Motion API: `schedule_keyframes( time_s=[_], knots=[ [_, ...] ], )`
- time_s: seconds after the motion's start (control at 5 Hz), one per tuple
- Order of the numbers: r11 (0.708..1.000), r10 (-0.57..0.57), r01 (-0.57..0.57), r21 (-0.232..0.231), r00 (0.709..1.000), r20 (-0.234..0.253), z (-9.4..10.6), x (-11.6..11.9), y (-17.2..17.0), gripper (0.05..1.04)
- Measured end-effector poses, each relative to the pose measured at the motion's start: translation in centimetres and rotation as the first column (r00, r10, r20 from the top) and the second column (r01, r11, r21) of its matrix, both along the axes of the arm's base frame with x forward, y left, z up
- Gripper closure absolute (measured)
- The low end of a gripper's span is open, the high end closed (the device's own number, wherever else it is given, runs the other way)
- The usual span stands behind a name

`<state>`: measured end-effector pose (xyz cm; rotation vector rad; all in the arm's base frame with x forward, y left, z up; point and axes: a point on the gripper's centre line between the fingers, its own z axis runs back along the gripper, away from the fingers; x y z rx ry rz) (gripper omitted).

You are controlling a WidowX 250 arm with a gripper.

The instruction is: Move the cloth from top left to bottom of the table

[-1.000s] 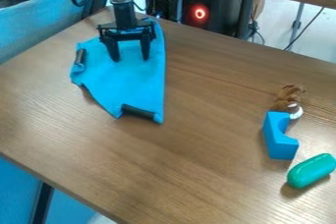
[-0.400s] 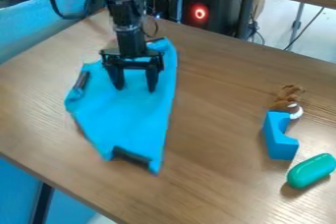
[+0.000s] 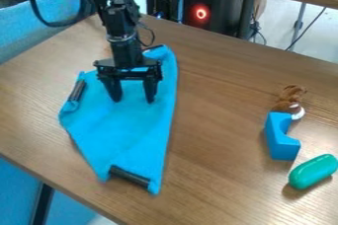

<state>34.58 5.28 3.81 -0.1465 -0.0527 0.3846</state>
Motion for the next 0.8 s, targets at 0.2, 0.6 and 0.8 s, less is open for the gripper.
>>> schedule_keyframes(
  time_s=[0.2, 0.6, 0.8],
  knots=[
    [0.998, 0.068, -0.068, -0.016, 0.997, 0.028, 0.4, 0.7, 0.2, 0.083],
    [0.922, 0.374, -0.367, -0.121, 0.927, 0.035, 2.1, 2.1, 3.0, 0.083],
    [0.905, 0.404, -0.395, -0.158, 0.915, 0.028, 2.9, 2.3, 3.6, 0.083]
  ],
)
